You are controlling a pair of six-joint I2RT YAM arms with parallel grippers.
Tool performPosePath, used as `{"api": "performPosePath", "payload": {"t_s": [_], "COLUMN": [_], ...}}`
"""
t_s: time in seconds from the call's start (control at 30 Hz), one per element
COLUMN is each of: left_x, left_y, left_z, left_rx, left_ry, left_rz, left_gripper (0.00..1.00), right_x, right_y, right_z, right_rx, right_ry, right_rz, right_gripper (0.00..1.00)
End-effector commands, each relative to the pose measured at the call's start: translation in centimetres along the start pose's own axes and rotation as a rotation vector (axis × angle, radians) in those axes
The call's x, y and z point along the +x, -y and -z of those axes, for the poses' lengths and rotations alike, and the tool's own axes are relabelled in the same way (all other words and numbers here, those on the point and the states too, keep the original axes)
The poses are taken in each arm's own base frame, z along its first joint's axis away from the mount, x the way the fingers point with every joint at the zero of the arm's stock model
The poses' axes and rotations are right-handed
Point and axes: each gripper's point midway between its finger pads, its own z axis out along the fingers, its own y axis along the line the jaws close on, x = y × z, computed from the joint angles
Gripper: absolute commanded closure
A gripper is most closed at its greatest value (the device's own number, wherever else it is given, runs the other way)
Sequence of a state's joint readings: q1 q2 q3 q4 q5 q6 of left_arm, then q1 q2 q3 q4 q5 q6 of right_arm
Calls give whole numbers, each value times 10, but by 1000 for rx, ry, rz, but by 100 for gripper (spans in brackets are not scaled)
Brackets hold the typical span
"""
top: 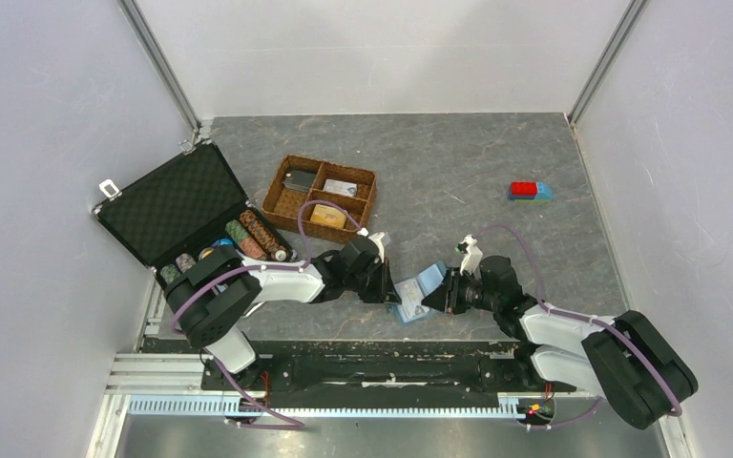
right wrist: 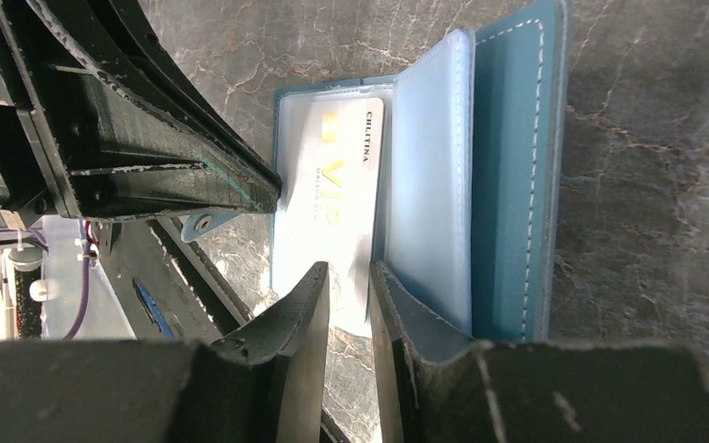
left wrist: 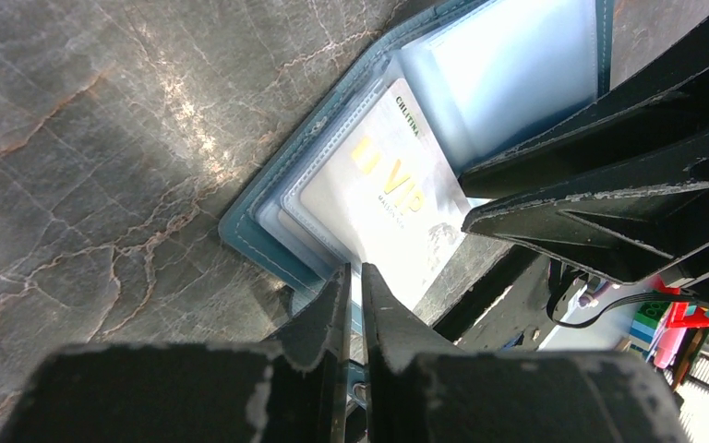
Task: Take the credit cards out of the card holder
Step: Remove the credit card from the card holder.
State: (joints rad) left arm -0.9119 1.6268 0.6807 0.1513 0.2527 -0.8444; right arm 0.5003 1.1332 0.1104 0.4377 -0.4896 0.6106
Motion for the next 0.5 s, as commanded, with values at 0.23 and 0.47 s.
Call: {"api": "performPosePath", "payload": {"t_s": [0.23,0.47], "left_x": [7,8], "left_y": [-6,-6], "left_z": [-3,-3], "left_rx": [-13,-11], "left_ry": [-7,-7], "left_rz": [-2,0], "left_gripper": [90,92], "right_x": [2,5], "right_y": [-14,2], "right_z": [0,-2], "right_rx": [-87,4], "right_ry": [-17,-53], "right_rz": [-40,-49], "right_gripper": [74,70]}}
